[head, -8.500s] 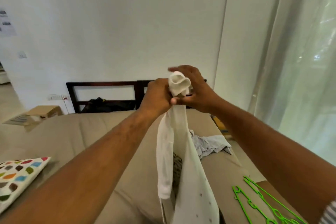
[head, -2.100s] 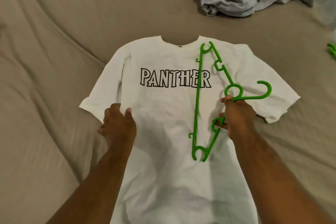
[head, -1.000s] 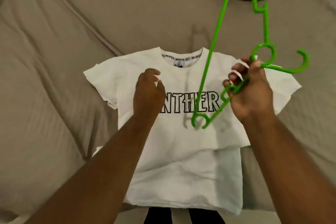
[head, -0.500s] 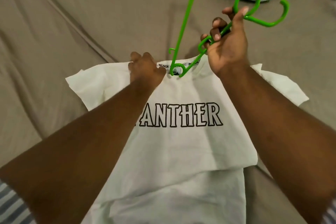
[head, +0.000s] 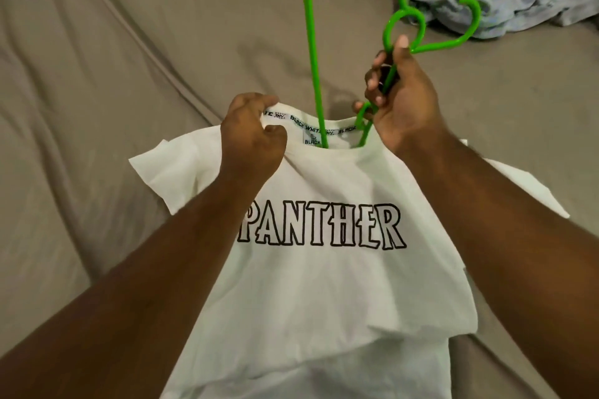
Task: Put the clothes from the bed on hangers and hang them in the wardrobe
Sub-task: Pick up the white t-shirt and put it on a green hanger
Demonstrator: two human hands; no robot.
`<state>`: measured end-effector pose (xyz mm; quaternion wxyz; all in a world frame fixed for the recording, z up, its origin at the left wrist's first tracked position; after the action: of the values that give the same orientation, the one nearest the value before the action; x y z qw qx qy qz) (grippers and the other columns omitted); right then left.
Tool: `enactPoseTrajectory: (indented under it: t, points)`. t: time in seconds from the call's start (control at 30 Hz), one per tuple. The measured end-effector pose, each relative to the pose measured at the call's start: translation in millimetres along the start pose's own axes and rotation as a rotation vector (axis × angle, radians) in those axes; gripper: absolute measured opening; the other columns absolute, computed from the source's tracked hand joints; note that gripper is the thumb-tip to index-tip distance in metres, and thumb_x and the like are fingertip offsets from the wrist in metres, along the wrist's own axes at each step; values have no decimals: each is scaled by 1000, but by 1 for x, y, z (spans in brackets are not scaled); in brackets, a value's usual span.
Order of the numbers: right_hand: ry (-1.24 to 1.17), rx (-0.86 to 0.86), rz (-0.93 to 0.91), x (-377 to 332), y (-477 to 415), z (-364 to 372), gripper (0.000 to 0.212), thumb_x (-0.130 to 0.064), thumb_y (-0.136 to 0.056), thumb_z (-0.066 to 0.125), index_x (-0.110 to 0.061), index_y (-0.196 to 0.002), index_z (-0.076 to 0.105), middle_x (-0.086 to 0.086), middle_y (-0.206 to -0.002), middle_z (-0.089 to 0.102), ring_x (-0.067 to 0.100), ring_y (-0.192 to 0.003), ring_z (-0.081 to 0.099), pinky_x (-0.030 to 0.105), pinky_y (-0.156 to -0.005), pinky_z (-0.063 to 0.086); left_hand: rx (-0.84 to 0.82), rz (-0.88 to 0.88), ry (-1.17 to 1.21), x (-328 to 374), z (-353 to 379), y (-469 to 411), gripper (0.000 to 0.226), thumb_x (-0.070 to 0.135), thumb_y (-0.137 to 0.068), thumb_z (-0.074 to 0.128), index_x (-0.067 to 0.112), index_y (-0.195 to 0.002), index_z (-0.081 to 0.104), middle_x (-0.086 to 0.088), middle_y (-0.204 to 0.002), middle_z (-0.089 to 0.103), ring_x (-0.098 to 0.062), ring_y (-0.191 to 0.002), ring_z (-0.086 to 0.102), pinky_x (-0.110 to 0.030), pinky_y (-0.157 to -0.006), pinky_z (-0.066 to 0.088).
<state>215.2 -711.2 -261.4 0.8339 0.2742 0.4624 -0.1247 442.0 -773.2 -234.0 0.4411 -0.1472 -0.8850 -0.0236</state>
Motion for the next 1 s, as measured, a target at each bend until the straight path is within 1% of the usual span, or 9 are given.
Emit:
enactPoseTrajectory:
  t: [0.2,0.33,0.4,0.5,0.57,0.67,0.73,0.9,1.0]
  points:
    - [522,77,-14,-26,25,-12,35,-28,-100,49,-13,-72,63,5,-59,55,12,-45,45,23,-47,34,101,-23,25,-4,-20,0,40,15,-76,53,13,-109,76,2,-111,66,-1,-92,56,2,-86,33]
    - [696,31,139,-9,39,-19,34,-15,-97,47,-4,-69,62,6,-50,57,14,-42,46,18,-38,31,144,-167,70,-16,-17,2,21,15,-85,63,16,-101,78,4,-88,71,-9,-72,58,-20,-78,49]
    - [698,32,200,-3,44,-29,32,-13,-95,46,-2,-70,64,8,-53,59,14,-41,44,18,-37,29,161,-207,55,-23,-17,5,19,13,-85,66,15,-100,77,7,-86,70,-10,-74,60,-13,-72,43]
    - [740,119,151,-14,47,-52,24,-13,-93,51,-3,-78,67,13,-68,64,13,-42,39,17,-37,29,198,-225,58,-30,-24,10,17,7,-82,71,10,-99,73,6,-86,69,-3,-70,59,0,-68,37]
    - [814,169,90,-23,48,-64,18,-19,-92,58,-7,-88,70,13,-80,66,15,-49,38,16,-40,32,189,-249,95,-37,-25,11,17,9,-80,72,10,-96,71,2,-89,73,-1,-70,63,-10,-76,50]
    - [876,200,2,-30,53,-72,21,-39,-82,64,-19,-79,72,11,-85,71,17,-68,53,31,-68,44,140,-296,143,-46,-26,10,17,18,-74,66,22,-89,72,4,-88,75,-21,-75,73,-41,-81,60]
    - [906,188,-30,-33,56,-76,24,-42,-77,63,-20,-78,71,13,-84,70,18,-77,57,39,-76,43,96,-275,120,-44,-28,10,19,14,-77,64,26,-89,74,5,-89,76,-23,-78,73,-44,-82,60]
    - [978,51,-26,-33,64,-81,39,-35,-78,70,2,-90,65,11,-77,53,20,-73,44,36,-70,33,55,-225,125,-42,-39,5,20,5,-88,68,24,-94,73,6,-91,74,-14,-77,68,-42,-90,58]
    - [1092,-37,90,-14,70,-86,23,-24,-87,73,-2,-89,68,13,-77,56,21,-72,47,36,-69,35,13,-179,120,-34,-43,-1,21,4,-89,67,23,-96,74,7,-97,75,-10,-81,67,-40,-92,58]
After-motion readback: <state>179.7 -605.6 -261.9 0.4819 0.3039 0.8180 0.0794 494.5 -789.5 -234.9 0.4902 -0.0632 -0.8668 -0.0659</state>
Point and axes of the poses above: each hand's wrist, its own y-axis away from the middle knuckle, its own z-axis out of the palm, x = y × z, the point moved 10 cm from there along -y, towards the middle knuckle
